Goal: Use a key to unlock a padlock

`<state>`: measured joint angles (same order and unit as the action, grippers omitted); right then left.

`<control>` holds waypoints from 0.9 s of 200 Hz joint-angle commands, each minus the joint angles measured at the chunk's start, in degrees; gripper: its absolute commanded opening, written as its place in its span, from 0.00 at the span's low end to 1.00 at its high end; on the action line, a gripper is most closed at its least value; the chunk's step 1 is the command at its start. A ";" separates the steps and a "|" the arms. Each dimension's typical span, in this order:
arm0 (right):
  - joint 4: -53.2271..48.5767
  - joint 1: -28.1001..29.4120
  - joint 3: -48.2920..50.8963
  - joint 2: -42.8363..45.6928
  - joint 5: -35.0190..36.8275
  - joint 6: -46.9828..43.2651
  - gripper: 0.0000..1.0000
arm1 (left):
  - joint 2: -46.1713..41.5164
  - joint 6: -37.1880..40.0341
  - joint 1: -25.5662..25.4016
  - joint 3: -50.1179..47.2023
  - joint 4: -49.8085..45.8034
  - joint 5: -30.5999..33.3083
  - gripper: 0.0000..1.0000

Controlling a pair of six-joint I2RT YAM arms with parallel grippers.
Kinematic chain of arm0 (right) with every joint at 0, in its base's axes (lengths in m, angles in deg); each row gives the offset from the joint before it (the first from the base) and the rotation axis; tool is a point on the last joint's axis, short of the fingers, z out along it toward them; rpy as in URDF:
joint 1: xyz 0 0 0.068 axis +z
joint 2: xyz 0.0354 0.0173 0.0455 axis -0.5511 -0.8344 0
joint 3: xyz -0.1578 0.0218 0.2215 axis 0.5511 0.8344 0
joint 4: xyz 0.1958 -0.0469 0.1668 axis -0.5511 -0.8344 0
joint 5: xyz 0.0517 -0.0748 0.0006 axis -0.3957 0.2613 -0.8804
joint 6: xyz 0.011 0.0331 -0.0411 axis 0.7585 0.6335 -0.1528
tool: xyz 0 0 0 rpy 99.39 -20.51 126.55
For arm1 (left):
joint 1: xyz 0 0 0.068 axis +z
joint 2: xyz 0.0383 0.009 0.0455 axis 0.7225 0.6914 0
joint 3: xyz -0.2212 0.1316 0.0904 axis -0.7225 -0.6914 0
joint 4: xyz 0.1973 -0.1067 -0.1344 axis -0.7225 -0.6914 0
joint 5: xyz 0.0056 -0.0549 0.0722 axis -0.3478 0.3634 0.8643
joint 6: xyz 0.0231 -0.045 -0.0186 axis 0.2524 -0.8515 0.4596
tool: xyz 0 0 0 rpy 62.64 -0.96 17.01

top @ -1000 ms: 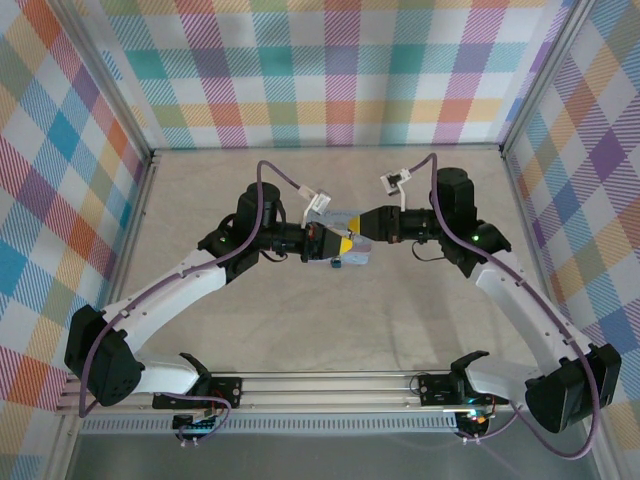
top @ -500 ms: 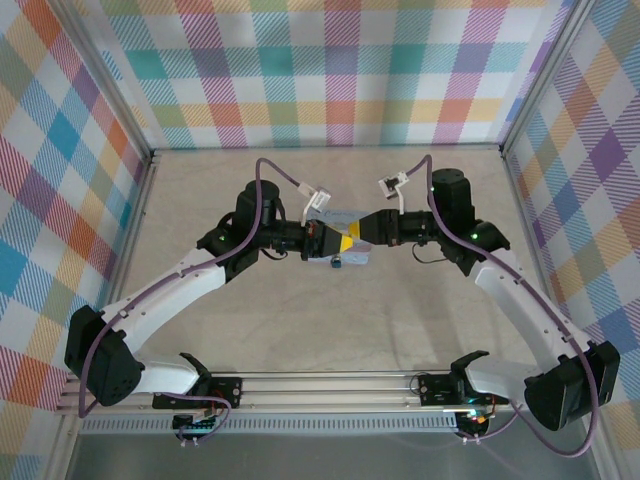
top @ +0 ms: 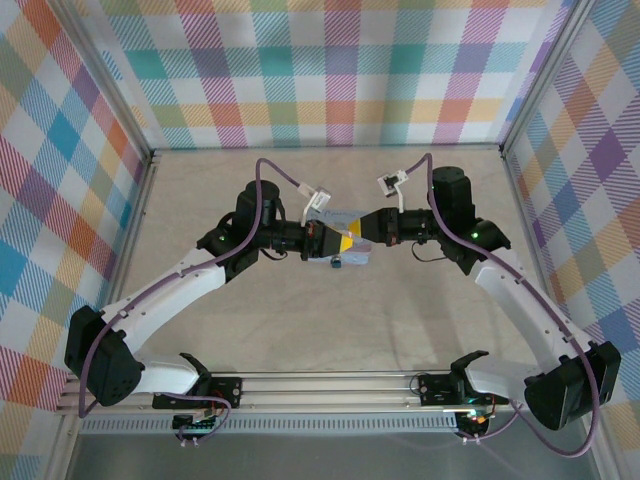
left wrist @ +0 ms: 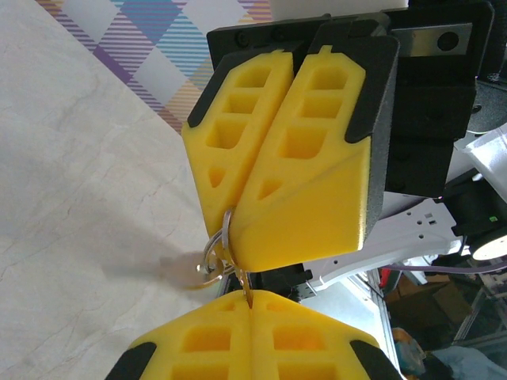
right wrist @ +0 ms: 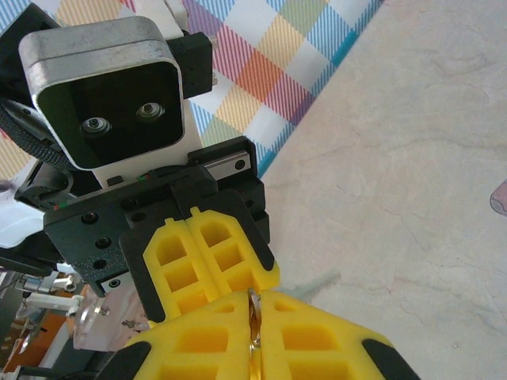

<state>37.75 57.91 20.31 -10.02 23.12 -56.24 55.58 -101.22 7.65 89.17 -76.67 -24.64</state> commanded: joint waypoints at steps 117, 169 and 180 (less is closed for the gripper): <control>8.96 0.32 1.27 2.09 1.19 5.87 0.00 | -5.03 -2.67 1.52 -3.53 3.86 2.93 0.37; 13.24 0.40 3.51 2.45 0.32 9.36 0.00 | -3.05 -7.64 1.52 -4.14 11.20 1.47 0.46; 13.32 0.40 3.79 2.51 0.38 9.40 0.00 | -2.68 -8.41 1.52 -4.00 12.33 1.30 0.46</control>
<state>47.57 57.91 23.15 -8.64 24.21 -48.55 52.04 -106.82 8.92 85.28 -70.22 -22.28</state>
